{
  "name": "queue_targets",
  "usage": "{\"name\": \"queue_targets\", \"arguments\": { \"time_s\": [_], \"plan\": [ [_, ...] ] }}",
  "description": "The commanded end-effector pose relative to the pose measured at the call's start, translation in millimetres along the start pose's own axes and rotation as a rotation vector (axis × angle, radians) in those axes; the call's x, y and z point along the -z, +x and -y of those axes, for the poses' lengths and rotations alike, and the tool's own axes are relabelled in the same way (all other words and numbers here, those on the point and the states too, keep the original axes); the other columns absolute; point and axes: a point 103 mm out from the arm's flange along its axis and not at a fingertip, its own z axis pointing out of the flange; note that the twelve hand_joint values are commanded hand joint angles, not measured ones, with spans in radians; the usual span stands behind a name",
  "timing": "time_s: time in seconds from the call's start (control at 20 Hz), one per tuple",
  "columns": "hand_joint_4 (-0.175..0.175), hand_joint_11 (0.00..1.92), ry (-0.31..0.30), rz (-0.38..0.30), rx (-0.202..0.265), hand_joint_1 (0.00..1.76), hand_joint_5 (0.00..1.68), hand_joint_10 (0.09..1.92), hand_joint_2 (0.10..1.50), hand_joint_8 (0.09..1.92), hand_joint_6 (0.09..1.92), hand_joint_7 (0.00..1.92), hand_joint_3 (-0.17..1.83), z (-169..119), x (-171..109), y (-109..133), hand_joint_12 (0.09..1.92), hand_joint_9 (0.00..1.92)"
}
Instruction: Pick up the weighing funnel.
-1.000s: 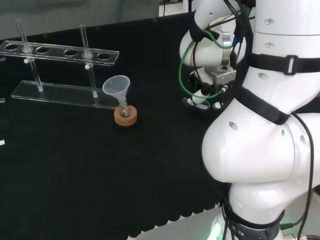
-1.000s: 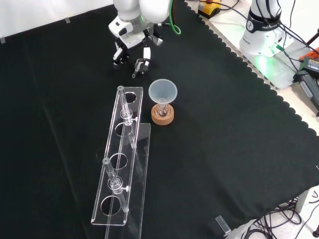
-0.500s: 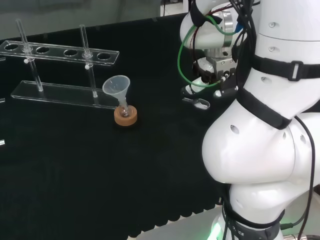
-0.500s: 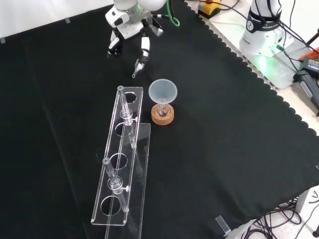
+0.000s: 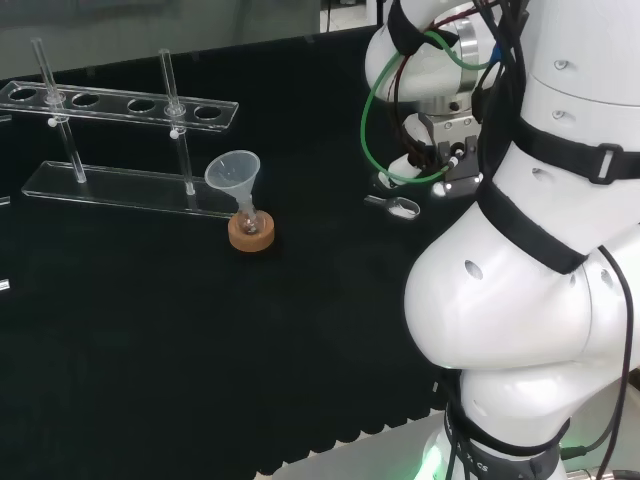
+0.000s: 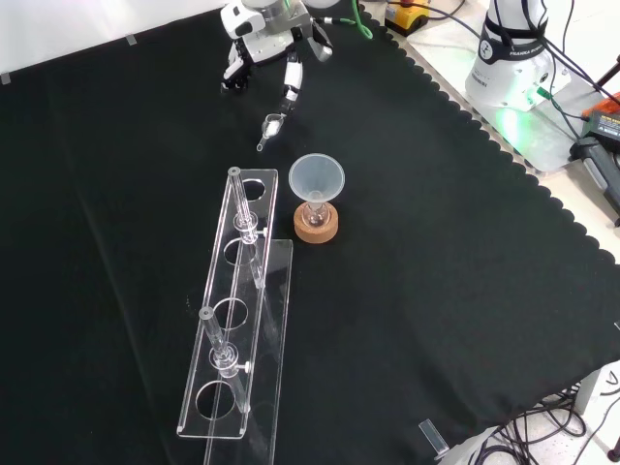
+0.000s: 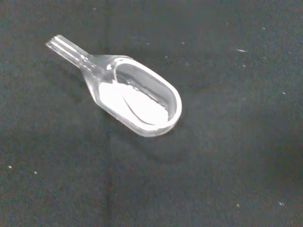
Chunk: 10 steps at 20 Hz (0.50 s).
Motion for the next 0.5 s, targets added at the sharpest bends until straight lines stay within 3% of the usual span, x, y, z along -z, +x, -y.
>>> {"name": "queue_targets", "arguments": {
  "time_s": [0.05,0.5],
  "plan": [
    [-0.132,0.88,0.021,0.047,-0.091,0.50,0.52,0.09,0.60,0.09,0.61,1.05,0.24,11,-8,6,1.16,1.17],
    [-0.137,0.88,0.102,0.032,-0.146,0.49,0.53,0.09,0.62,0.09,0.62,1.05,0.24,5,-35,13,1.16,1.17]
  ]
}}
